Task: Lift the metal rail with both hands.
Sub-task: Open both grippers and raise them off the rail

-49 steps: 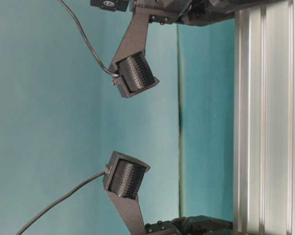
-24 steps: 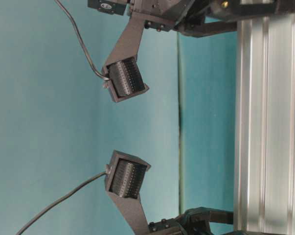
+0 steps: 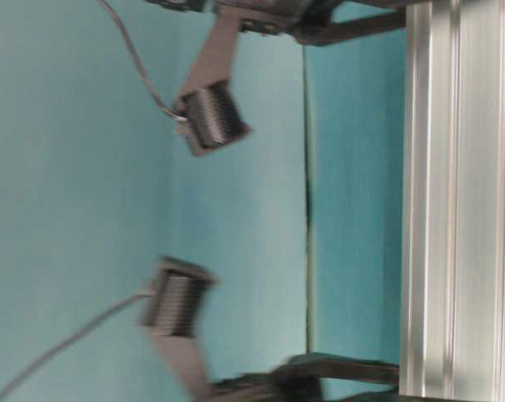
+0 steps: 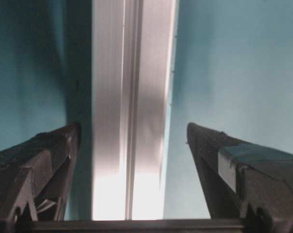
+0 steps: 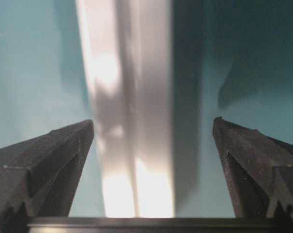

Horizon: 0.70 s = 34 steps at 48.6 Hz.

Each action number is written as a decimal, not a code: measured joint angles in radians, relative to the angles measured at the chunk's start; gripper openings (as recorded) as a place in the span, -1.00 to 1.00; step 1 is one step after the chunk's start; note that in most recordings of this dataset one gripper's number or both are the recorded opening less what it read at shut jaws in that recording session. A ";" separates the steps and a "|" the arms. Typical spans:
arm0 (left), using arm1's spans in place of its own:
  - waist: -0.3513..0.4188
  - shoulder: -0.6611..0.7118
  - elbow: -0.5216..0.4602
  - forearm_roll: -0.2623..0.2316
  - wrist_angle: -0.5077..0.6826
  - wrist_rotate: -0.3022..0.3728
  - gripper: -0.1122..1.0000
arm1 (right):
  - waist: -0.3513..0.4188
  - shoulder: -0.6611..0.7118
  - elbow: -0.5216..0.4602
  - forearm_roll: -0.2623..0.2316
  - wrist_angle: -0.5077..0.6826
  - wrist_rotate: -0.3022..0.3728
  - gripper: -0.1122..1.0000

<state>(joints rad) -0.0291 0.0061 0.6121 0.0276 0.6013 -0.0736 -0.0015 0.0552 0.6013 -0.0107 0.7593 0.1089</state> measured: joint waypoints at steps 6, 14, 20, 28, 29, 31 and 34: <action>0.002 -0.061 -0.026 0.000 0.074 0.014 0.73 | -0.031 -0.066 -0.002 -0.015 0.080 0.000 0.99; 0.002 -0.156 -0.055 0.000 0.149 0.020 0.73 | -0.063 -0.207 -0.015 -0.021 0.126 -0.003 0.99; 0.002 -0.245 -0.061 0.000 0.166 0.018 0.73 | -0.063 -0.304 -0.021 -0.021 0.120 -0.003 0.99; 0.002 -0.347 -0.060 0.000 0.169 0.017 0.73 | -0.064 -0.423 -0.012 -0.021 0.072 0.000 0.99; 0.003 -0.357 -0.060 0.000 0.169 0.014 0.73 | -0.064 -0.436 -0.006 -0.021 0.064 0.002 0.99; 0.003 -0.377 -0.060 0.000 0.167 0.014 0.73 | -0.064 -0.457 0.002 -0.021 0.048 0.002 0.99; 0.002 -0.407 -0.060 -0.002 0.164 0.014 0.73 | -0.064 -0.482 0.018 -0.021 0.020 0.002 0.99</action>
<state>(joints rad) -0.0276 -0.4004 0.5522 0.0261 0.7655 -0.0598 -0.0660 -0.4264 0.6197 -0.0322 0.7793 0.1104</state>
